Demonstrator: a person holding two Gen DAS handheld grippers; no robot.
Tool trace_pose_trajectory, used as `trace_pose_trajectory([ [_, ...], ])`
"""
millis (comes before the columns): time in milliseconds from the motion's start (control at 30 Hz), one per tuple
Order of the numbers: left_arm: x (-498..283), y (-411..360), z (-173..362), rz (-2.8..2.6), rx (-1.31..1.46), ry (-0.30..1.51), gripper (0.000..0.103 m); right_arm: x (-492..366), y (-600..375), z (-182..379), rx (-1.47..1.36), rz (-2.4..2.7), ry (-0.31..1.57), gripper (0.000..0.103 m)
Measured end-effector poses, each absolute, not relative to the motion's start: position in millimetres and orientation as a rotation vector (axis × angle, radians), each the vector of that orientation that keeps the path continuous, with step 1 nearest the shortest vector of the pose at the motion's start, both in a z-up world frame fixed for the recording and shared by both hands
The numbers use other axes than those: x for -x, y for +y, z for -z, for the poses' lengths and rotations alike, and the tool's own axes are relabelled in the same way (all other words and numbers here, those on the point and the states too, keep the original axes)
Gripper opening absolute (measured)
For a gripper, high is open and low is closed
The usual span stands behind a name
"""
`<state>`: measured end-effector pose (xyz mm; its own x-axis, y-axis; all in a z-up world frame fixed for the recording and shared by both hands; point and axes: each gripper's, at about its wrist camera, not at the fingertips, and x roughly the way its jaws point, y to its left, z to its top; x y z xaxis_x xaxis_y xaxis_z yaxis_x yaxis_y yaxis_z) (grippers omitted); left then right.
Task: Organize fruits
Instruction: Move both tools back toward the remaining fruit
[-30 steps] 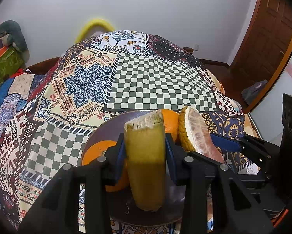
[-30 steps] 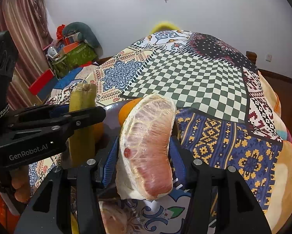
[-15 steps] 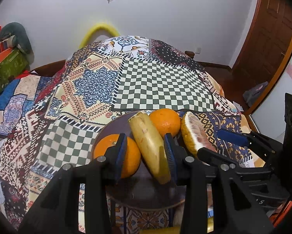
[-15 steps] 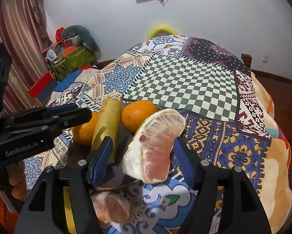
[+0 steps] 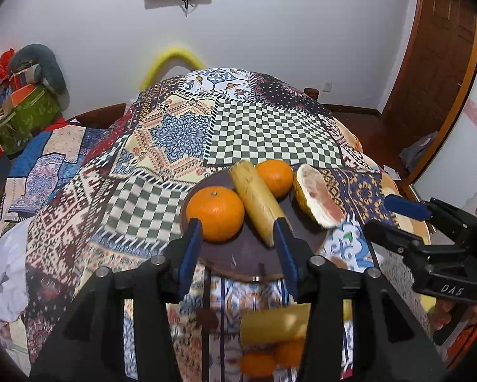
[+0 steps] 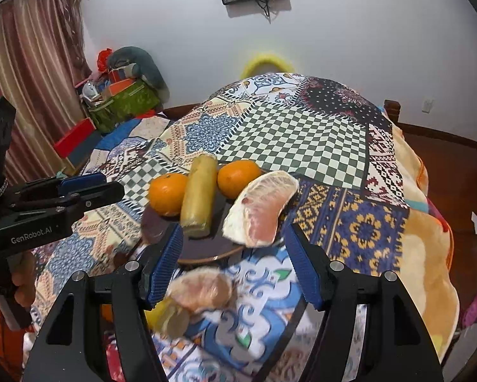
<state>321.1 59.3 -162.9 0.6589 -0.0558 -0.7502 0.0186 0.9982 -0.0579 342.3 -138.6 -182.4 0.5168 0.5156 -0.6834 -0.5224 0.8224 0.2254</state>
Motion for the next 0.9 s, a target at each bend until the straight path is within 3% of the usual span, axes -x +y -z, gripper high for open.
trace_pose_trajectory([
  [267, -279.2, 59.0, 170.0, 0.027, 0.021, 0.862, 0.054, -311.7, -141.5, 182.7, 0.002, -0.639, 0.825, 0.063],
  [733, -231.9, 54.5, 220.7, 0.033, 0.026, 0.983, 0.054, -286.9, -114.2, 207.6, 0.053, -0.694, 0.87, 0.063],
  [900, -230.7, 48.3, 232.0, 0.057, 0.048, 1.001, 0.054, -288.5, -106.7, 220.0, 0.068, -0.722, 0.908, 0.049],
])
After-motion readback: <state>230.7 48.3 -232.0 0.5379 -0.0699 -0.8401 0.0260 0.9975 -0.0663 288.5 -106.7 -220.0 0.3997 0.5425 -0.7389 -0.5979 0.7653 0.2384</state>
